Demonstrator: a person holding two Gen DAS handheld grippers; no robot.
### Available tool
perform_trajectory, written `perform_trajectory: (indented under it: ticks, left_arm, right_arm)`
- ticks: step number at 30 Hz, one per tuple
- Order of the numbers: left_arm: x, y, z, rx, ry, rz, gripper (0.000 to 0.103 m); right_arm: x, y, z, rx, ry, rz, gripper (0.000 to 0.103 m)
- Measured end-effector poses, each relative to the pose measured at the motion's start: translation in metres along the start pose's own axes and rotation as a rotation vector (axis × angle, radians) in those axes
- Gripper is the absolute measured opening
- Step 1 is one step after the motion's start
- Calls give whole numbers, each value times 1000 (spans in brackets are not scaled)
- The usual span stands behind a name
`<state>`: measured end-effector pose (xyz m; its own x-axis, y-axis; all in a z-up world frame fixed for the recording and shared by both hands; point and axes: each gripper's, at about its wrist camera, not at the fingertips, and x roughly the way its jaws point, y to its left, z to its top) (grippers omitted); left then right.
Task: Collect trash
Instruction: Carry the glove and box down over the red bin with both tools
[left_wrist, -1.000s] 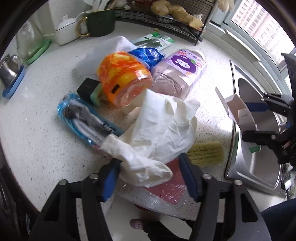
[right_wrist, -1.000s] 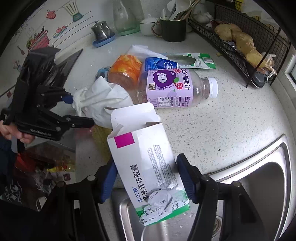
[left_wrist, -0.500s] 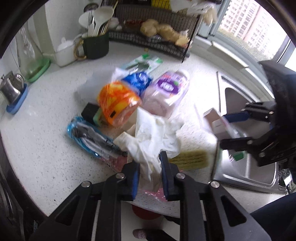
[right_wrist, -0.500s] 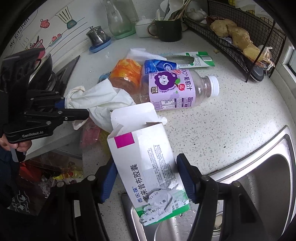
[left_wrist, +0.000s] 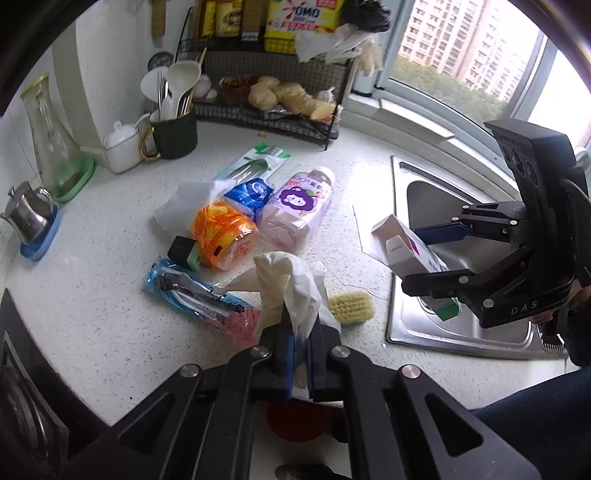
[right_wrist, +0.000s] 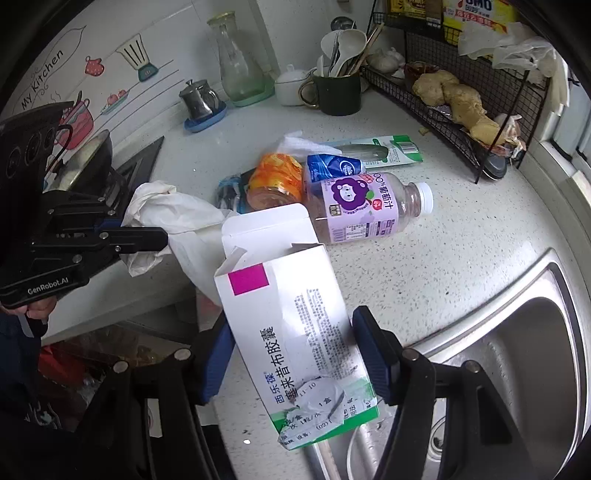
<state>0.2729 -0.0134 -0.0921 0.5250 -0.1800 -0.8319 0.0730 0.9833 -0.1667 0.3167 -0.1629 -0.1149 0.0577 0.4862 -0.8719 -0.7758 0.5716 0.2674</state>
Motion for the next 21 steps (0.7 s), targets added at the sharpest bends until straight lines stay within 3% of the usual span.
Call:
perform_trajectory:
  ticks: [11, 21]
  left_arm:
    - [-71, -16, -34, 114, -67, -62, 4]
    - [-128, -35, -100, 266, -102, -162, 4]
  right_arm:
    - [-46, 59, -29, 82, -72, -68, 60]
    - [-64, 142, -79, 181, -156, -156, 60]
